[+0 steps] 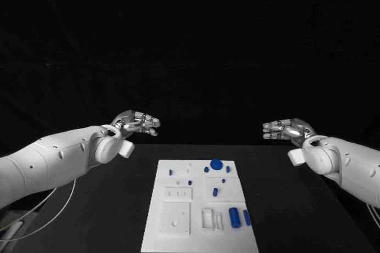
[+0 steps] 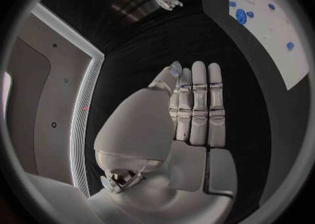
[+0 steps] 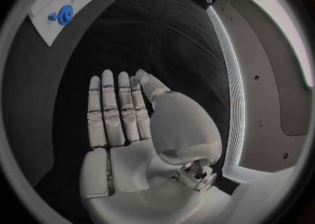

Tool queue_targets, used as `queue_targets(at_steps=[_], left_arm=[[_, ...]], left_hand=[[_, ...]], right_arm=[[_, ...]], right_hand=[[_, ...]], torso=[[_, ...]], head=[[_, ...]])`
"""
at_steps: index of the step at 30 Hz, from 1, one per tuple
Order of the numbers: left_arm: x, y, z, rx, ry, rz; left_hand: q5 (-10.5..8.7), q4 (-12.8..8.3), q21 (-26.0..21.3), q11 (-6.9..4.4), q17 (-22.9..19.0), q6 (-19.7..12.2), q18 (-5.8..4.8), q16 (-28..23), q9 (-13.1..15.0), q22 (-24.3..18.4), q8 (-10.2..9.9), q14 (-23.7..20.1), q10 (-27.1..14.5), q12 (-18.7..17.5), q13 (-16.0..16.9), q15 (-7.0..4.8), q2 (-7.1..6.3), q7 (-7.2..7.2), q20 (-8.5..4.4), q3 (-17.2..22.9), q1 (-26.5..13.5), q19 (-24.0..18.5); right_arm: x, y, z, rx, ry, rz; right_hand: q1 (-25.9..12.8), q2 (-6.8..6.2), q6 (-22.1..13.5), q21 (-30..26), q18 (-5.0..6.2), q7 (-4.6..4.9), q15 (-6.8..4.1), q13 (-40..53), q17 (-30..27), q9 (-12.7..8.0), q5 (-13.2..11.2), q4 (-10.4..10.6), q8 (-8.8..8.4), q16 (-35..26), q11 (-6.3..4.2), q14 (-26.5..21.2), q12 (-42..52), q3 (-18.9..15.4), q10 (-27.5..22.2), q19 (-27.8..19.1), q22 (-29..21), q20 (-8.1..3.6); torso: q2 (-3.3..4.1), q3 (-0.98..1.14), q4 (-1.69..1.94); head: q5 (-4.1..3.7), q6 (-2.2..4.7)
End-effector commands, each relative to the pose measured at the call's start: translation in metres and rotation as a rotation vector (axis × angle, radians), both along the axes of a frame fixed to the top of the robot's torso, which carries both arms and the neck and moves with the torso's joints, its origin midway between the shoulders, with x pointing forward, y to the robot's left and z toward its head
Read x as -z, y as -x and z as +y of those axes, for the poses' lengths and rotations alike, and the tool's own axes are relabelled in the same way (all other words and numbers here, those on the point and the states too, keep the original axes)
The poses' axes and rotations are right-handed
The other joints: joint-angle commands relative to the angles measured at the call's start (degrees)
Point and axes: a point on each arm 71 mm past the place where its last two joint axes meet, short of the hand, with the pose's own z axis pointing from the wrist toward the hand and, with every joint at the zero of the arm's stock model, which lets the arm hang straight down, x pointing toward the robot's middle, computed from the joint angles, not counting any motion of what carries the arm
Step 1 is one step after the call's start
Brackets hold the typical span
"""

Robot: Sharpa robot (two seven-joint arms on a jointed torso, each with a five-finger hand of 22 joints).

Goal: Assemble the parts on the task board

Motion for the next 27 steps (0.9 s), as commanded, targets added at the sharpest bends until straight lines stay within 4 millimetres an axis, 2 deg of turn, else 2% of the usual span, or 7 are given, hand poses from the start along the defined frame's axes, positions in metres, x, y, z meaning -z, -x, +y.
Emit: queue_targets(at_steps=[1, 3, 6, 8, 13, 15, 27], left_arm=[[0.0, 0.0, -0.002, 0.024, -0.014, 0.007], [0.0, 0.001, -0.003, 0.043, -0.011, 0.014], [0.0, 0.003, -0.001, 0.068, -0.014, 0.016], [0.0, 0.004, 0.003, 0.072, -0.019, 0.015], [-0.001, 0.006, 0.021, 0.05, -0.033, 0.025], [-0.001, 0.007, 0.029, 0.039, -0.038, 0.027], [-0.004, 0.006, 0.044, -0.014, -0.033, 0.013]], left_hand=[[-3.74, -1.8, 5.5, -0.44, 2.5, 0.2, -0.59, 3.9, 1.7, 4.7, -0.5, -2.0, 0.6, 0.5, 0.1, -0.18, 0.9, -0.42, -0.18, 1.4, -2.3, -4.3], [-4.75, -0.7, 4.8, 0.87, 1.9, -3.2, -1.2, 2.5, 0.9, 4.6, -3.3, -4.7, -1.6, -1.0, -0.3, 1.11, 0.26, -0.04, 1.0, 0.3, -5.2, -6.4], [-4.93, 0.4, 0.5, 4.31, -2.6, -8.5, -0.91, -6.8, -1.6, 2.0, -8.6, -9.4, -7.0, -6.6, -0.3, 4.54, -0.41, 2.7, 4.11, -1.0, -7.8, -10.2], [-4.93, 0.1, -4.6, 6.03, -7.7, -9.3, 1.49, -19.1, -4.2, -1.8, -11.5, -7.8, -9.7, -11.1, -0.3, 6.94, -0.91, 3.16, 7.54, -2.7, -7.7, -10.6], [-4.82, -0.4, -11.8, 7.91, -10.0, -12.5, 3.84, -29.8, -7.5, -7.6, -12.3, -14.3, -16.0, -11.0, -0.4, 10.91, -0.76, 4.09, 11.59, -4.8, -6.8, -11.7], [-4.64, -0.7, -14.2, 7.79, -10.1, -12.9, 5.48, -29.9, -7.6, -10.5, -12.0, -14.4, -16.7, -11.1, -0.4, 11.37, -0.56, 3.93, 12.67, -5.3, -6.5, -9.9], [-4.66, -1.1, -15.1, 7.72, -10.1, -12.1, 5.09, -29.9, -7.6, -12.0, -12.0, -11.4, -15.5, -11.0, -0.4, 10.24, 0.3, 4.19, 11.64, -5.4, -6.2, -7.1]], right_arm=[[0.001, 0.0, 0.002, -0.035, 0.033, 0.01], [0.001, 0.0, 0.001, -0.043, 0.039, 0.009], [0.001, 0.0, -0.005, -0.032, 0.049, 0.006], [0.002, 0.0, -0.013, -0.016, 0.055, 0.003], [0.0, 0.002, -0.032, 0.019, 0.057, -0.002], [0.0, 0.003, -0.038, 0.03, 0.057, -0.003], [-0.002, 0.004, -0.04, 0.037, 0.044, -0.013]], right_hand=[[-1.1, 0.24, 1.0, -0.6, -1.19, -0.33, -0.78, 0.2, 1.6, 2.6, 0.1, -2.2, -0.54, -0.8, -0.69, 2.0, -0.7, 1.2, 2.0, 2.2, 0.3, -1.24], [-2.6, -0.07, -1.6, -1.5, -1.45, 0.49, -0.15, -0.1, 1.6, 2.3, 0.5, -2.0, -2.59, -1.3, 0.26, 0.7, -1.9, 0.9, 0.2, 1.2, -0.1, -0.61], [-5.9, -2.25, -9.6, -3.7, -1.83, 2.98, 2.16, -0.2, 0.1, -1.3, 1.3, -1.3, -3.28, -1.3, 3.82, -4.7, -3.5, -0.6, -8.5, -2.5, -0.1, 1.41], [-5.8, -2.68, -11.6, -3.7, -0.97, 2.99, 4.2, -0.2, -2.5, -4.2, 1.4, -0.7, -3.2, -1.1, 5.47, -9.9, -3.5, -4.6, -13.1, -6.7, 0.0, 3.64], [-3.1, -0.11, -13.1, -3.2, 1.51, 3.36, 4.77, -0.3, -5.1, -7.9, 1.7, 0.3, -3.33, -1.3, 6.05, -10.1, -3.6, -12.9, -14.8, -9.3, 0.0, 5.19], [-3.0, 0.17, -12.8, -3.2, 1.59, 3.33, 4.78, -0.3, -5.2, -7.9, 1.9, 0.2, -3.31, -1.3, 6.06, -10.1, -3.6, -13.2, -14.9, -9.6, 0.0, 5.22], [-2.9, 0.59, -12.6, -3.2, 1.69, 3.55, 4.73, -0.3, -5.3, -7.9, 2.2, 0.0, -3.31, -1.3, 6.03, -9.8, -3.6, -13.8, -14.9, -9.4, -0.1, 5.2]], torso=[[-0.02, -0.01, 0.01], [-0.03, 0.0, 0.01], [0.02, -0.03, -0.05], [0.01, -0.09, 0.07], [-0.06, 0.03, 0.02], [-0.01, 0.01, -0.04], [0.02, -0.03, -0.01]], head=[[-0.06, -0.06], [-0.01, -0.09], [-0.1, -0.2], [-0.21, -0.19], [-0.23, -0.37], [-0.33, -0.39], [-0.41, -0.25]])
